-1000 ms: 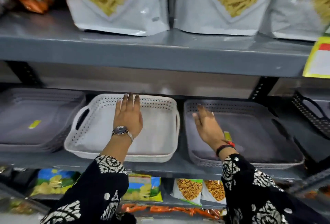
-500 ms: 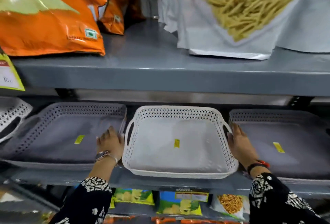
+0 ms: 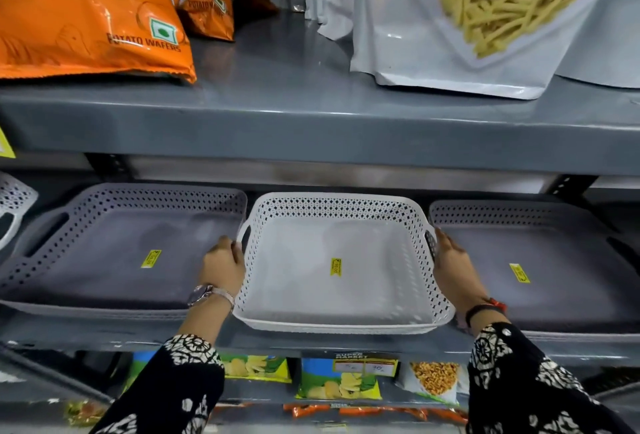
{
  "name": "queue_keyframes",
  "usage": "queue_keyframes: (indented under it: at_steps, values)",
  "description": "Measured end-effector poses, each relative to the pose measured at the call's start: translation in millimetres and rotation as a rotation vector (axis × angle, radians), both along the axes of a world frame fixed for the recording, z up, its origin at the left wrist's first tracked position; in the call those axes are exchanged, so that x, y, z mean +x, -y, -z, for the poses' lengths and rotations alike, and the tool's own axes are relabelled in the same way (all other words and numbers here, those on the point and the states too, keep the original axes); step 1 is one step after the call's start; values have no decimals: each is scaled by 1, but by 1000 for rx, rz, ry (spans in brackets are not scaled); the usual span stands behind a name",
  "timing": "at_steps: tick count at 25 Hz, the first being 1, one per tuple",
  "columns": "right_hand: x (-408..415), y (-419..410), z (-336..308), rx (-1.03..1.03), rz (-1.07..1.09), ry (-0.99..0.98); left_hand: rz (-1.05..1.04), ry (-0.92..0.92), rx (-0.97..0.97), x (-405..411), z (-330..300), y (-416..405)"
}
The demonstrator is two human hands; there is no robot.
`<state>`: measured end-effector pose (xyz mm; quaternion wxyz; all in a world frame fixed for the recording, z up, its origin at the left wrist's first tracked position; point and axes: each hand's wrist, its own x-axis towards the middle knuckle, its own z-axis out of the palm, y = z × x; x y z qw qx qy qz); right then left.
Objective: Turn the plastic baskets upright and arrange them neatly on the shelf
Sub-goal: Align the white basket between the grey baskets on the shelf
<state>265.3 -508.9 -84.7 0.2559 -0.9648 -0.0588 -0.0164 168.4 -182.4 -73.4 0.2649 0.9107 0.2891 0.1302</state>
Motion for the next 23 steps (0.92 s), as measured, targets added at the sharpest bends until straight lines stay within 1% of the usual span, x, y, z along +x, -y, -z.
queue_keyframes:
  at_steps: [2,4,6,8,12,13,17,20,23]
  values:
    - [-2,1,0,6,-15,37,6,-10,12,4,-4,2]
    - [-3,2,-1,-8,-38,46,40,-65,84,11,-6,5]
    - [-3,2,-2,-48,-42,24,92,-148,155,16,-6,10]
    - [-2,-1,-2,-75,-23,3,90,-200,184,16,-7,14]
    - [8,-4,-1,-79,-4,3,92,-208,253,24,-7,11]
    - [13,-3,-1,-79,-4,2,96,-212,256,30,-7,10]
    - [35,-5,-1,-91,-12,3,121,-222,165,50,-4,8]
    - [49,-5,1,-102,-37,14,133,-233,182,60,-1,5]
    - [54,-5,4,-88,-28,8,126,-206,200,64,2,4]
